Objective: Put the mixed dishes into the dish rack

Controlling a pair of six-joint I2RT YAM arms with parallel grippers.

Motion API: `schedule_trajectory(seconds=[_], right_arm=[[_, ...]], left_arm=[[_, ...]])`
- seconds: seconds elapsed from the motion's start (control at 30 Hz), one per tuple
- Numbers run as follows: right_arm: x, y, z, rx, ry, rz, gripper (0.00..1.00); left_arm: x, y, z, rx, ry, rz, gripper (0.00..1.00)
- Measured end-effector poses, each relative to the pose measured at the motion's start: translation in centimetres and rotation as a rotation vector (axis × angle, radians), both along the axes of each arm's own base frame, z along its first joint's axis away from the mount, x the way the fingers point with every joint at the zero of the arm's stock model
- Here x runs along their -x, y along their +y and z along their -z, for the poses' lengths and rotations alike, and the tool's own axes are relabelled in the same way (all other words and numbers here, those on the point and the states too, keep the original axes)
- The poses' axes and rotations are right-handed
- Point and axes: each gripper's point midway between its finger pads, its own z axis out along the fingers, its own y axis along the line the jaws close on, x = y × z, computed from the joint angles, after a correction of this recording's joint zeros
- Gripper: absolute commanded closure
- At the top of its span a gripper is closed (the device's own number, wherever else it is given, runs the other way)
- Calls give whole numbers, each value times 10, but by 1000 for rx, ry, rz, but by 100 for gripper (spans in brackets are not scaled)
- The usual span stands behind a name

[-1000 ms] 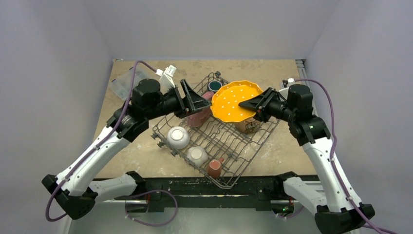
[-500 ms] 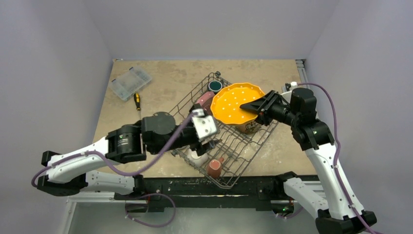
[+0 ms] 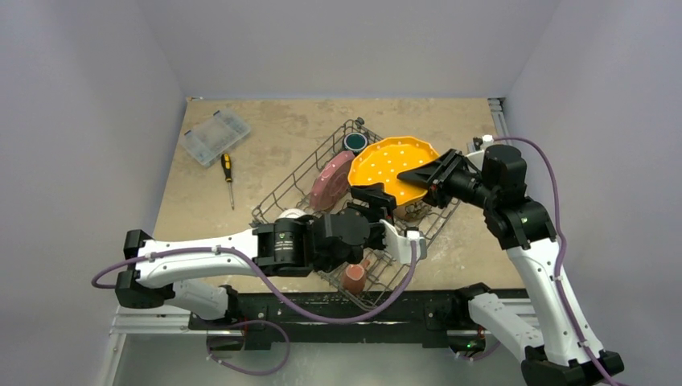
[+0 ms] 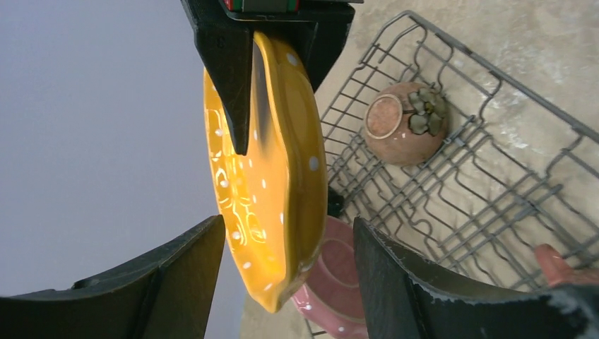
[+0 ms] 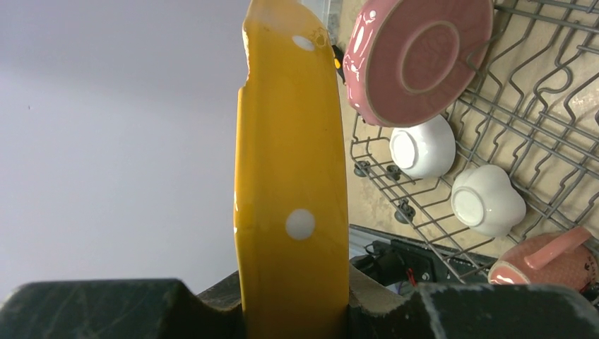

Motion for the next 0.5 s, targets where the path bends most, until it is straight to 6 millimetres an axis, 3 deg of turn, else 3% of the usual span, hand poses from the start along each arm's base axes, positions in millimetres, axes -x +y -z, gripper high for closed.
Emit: schedule_trajectory(seconds=[0.33, 0.47, 0.5], right_arm=[[-1, 0, -3, -8, -5, 2, 100], [-4, 2, -5, -13, -7, 0, 100], [-6, 2, -5, -8, -16, -1, 99]], left_arm=[[-19, -15, 0, -80, -161, -68, 65], [-22, -18, 5, -103, -178, -80, 100], [-22, -19, 5, -96, -177, -88, 100]])
